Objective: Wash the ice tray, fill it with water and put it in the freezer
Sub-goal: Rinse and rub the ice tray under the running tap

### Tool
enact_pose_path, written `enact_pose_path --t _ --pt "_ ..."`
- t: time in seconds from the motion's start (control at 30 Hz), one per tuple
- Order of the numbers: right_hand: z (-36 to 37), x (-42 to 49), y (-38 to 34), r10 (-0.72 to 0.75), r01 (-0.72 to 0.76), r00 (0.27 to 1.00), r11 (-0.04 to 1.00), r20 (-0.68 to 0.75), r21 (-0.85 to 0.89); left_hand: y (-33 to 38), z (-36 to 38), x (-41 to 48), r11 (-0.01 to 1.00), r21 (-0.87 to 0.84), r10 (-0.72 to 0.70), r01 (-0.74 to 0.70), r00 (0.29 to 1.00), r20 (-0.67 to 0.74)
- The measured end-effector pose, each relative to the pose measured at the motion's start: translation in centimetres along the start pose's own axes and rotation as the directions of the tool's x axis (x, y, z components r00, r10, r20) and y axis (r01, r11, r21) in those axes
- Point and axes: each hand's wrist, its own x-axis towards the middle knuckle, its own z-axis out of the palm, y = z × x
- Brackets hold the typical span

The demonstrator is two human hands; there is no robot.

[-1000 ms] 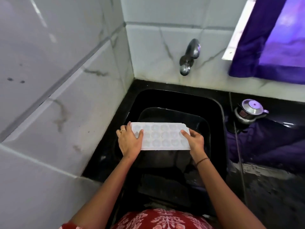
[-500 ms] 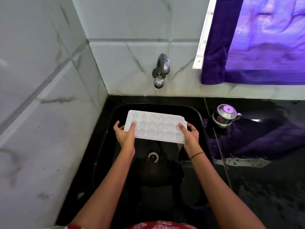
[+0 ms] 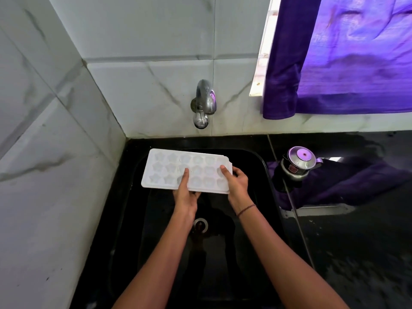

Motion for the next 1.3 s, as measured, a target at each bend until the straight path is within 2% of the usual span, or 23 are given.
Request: enact_pose_path --t 0.07,0.2,0.27,0.37,0.53,0.67,0.8,0.93,1.03,1.13,1.23,1.3 --pt "0.4 0.8 0.2 -0.008 0.01 1.0 0.994 0.016 -0.106 0.4 0.1 0.6 1.0 -0.009 0.026 -0.026 0.999 -0.046" --pt "2.2 2.5 -1.5 0.055 0.014 0.981 0.935 0.184 -0.353 1.3 -0.2 1.1 0.998 -0.019 0.061 -0.062 0.994 -0.089" --pt "4.0 3.3 -3.2 -0.005 0.101 0.974 0.903 0.225 -0.418 1.5 -0.4 1.1 0.997 -0.022 0.068 -0.07 0.993 -0.097" --pt "7.7 4.5 -6.1 -0.065 0.167 0.958 0.919 0.281 -0.357 1.6 -0.8 1.2 0.997 -0.023 0.077 -0.079 0.993 -0.085" --pt "12.7 5.2 -9.1 -0.035 0.102 0.933 0.98 0.359 -0.169 1.9 -1.2 1.3 0.995 -0.04 0.09 -0.093 0.993 -0.077" --pt "14.1 5.6 -8.7 -0.003 0.034 0.952 0.995 0.306 -0.097 2.0 -1.5 1.3 0.995 -0.047 0.085 -0.089 0.993 -0.086" --pt "14.5 5.5 -8.8 -0.03 0.089 0.971 0.966 0.238 -0.243 1.8 -1.6 1.2 0.993 -0.085 0.07 -0.08 0.992 -0.108" --pt "14.8 4.8 -9.0 -0.121 0.182 0.977 0.905 0.178 -0.385 1.7 -1.6 0.7 0.993 -0.093 0.06 -0.072 0.99 -0.127" --pt "14.8 4.5 -8.9 -0.141 0.2 0.976 0.88 0.166 -0.43 1.7 -1.5 0.3 0.993 -0.091 0.06 -0.072 0.99 -0.128" --pt "14.2 4.1 -8.9 -0.224 0.284 0.958 0.835 0.179 -0.472 1.7 -1.6 0.0 0.994 -0.09 0.058 -0.07 0.99 -0.128" --pt "12.8 3.2 -7.9 -0.333 0.4 0.916 0.728 0.223 -0.558 1.6 -2.0 -0.2 0.994 -0.079 0.069 -0.079 0.991 -0.118" --pt "11.5 2.5 -6.5 -0.257 0.313 0.95 0.788 0.178 -0.53 1.4 -2.3 -0.2 0.994 -0.074 0.075 -0.084 0.991 -0.113"
